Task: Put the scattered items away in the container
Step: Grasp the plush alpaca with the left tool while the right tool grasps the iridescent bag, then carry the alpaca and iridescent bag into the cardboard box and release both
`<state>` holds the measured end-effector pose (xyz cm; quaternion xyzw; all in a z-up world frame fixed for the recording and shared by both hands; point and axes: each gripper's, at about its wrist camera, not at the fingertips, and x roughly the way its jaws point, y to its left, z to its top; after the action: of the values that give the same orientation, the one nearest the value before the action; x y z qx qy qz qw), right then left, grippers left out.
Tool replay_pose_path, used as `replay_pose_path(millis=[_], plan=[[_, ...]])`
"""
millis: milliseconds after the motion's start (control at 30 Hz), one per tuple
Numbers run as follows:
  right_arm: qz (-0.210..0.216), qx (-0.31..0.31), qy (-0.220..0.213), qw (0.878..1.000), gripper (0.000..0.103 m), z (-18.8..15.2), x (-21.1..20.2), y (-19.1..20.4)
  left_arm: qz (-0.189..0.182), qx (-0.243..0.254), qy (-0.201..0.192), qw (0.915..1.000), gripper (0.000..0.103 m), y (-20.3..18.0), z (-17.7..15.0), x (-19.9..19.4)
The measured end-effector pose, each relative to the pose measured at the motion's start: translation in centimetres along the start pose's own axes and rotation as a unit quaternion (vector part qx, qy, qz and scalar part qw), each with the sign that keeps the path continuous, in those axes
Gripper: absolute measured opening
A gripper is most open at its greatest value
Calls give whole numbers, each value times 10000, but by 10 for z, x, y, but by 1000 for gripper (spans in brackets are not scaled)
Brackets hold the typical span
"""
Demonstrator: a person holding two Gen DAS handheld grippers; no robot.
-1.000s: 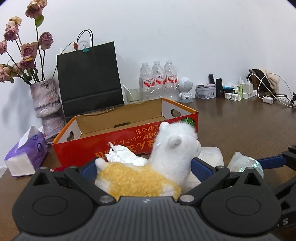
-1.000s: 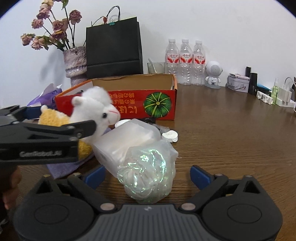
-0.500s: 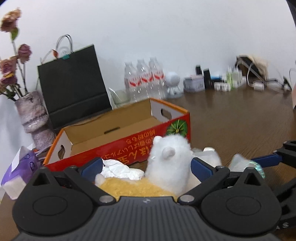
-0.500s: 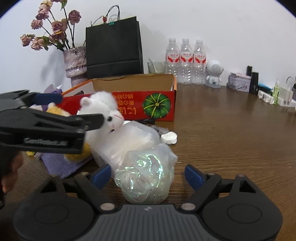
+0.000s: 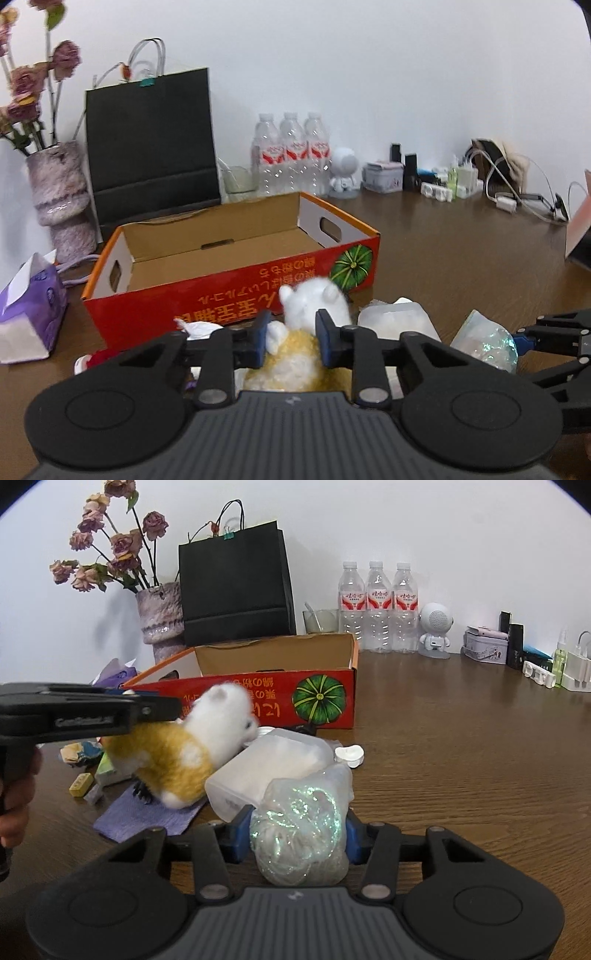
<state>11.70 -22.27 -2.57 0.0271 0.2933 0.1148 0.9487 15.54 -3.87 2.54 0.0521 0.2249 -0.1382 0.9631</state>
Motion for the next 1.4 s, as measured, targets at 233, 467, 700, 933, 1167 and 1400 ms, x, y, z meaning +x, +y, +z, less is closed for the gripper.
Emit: replay_pose_path(millis=[233, 467, 700, 933, 1167, 1400], plan=[[-25, 66, -55, 10000, 47, 3, -2, -4, -87, -422, -368, 9984, 8, 15, 4, -23], [-39, 59, -174, 9998, 47, 6, -9, -4, -72, -558, -607, 9966, 8, 21, 9, -38], [-16, -48, -367, 9993, 47, 22, -15, -3, 49, -532, -859, 9949, 8, 26, 25, -47], [146, -232, -729, 9970, 47, 76, -1, 6, 224, -667, -1218, 9901, 8, 45, 66, -38], [367, -57, -796, 9961, 47, 145, 60, 13, 444, -960, -1359, 9850, 8, 76, 106, 8], [442, 313, -349, 9979, 47, 171, 133, 13, 528, -1310, -847, 9863, 8, 108, 104, 74]])
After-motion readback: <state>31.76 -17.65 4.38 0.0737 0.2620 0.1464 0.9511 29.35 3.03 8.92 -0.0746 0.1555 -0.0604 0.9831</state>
